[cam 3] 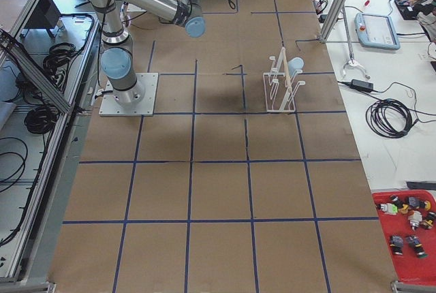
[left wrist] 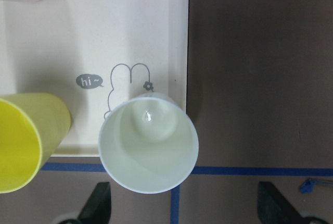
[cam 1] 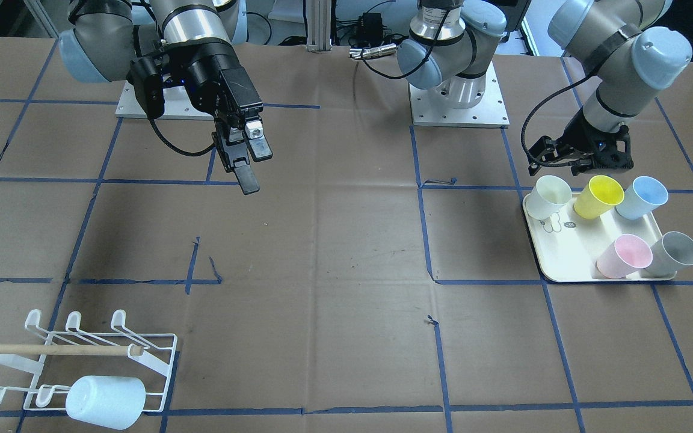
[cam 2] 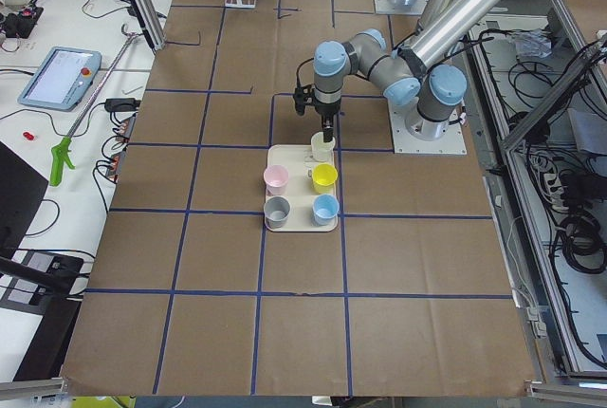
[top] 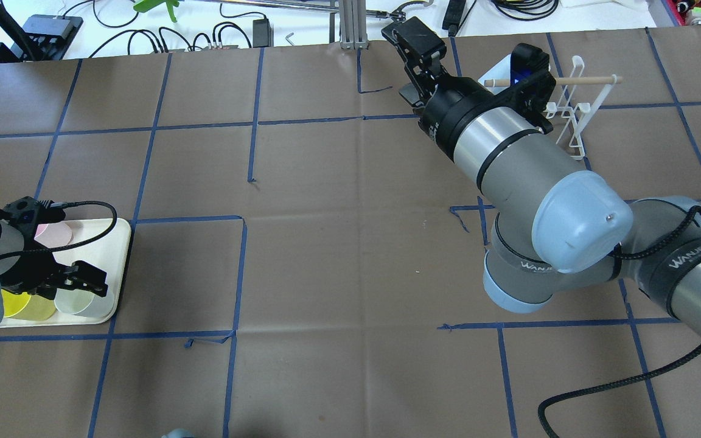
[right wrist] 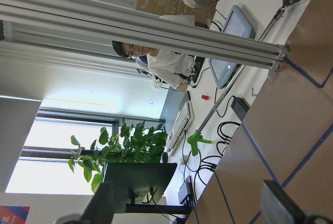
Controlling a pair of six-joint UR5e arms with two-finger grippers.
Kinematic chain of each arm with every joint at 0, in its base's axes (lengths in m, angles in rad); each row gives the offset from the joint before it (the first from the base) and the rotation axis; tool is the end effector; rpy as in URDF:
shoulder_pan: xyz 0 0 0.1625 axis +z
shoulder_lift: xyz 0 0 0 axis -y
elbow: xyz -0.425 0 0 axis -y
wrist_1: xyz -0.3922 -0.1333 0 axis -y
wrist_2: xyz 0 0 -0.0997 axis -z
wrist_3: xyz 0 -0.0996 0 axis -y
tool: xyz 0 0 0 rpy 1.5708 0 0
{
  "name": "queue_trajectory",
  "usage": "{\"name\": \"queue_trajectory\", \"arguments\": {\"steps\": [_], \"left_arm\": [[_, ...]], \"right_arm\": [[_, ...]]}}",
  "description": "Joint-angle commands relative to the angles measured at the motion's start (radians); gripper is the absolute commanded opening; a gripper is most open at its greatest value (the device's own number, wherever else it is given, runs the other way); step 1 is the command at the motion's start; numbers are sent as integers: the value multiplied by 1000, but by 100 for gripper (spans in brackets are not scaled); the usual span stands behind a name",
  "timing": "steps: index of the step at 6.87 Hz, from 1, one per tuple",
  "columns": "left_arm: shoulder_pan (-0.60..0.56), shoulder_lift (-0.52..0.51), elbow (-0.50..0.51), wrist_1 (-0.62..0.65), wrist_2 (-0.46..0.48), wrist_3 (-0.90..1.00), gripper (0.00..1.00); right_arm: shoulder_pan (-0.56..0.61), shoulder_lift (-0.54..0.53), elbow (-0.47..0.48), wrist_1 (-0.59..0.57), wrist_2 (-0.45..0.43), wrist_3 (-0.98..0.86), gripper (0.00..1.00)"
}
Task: Transfer IKEA cup to right arm and place on rack
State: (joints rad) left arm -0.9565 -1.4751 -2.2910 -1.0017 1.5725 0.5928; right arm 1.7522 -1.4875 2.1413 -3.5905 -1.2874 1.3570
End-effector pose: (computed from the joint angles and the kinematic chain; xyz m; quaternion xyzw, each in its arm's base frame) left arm 0.1054 -0.3804 0.2513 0.0107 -0.9996 -0.0233 0.0150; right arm 0.2416 -0.4240 0.4256 0.3517 0.6885 -0.3727 0.5133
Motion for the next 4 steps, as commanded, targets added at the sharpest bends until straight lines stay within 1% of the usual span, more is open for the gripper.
{"name": "queue_trajectory", "arguments": {"steps": [1,2,3,4], "left_arm": [[-21,-56,-30,72,-5,-7,99],[-21,-74,-28,74,7,-1,99],[-22,-71,-22,74,58,-2,98],[-22,-64,-18,74,78,-2,85]], "right_arm": [[0,33,-3,-39,6,40,100],[0,38,-10,-42,6,69,100],[0,36,-11,-42,5,73,100],[0,38,-11,-42,5,73,100]]}}
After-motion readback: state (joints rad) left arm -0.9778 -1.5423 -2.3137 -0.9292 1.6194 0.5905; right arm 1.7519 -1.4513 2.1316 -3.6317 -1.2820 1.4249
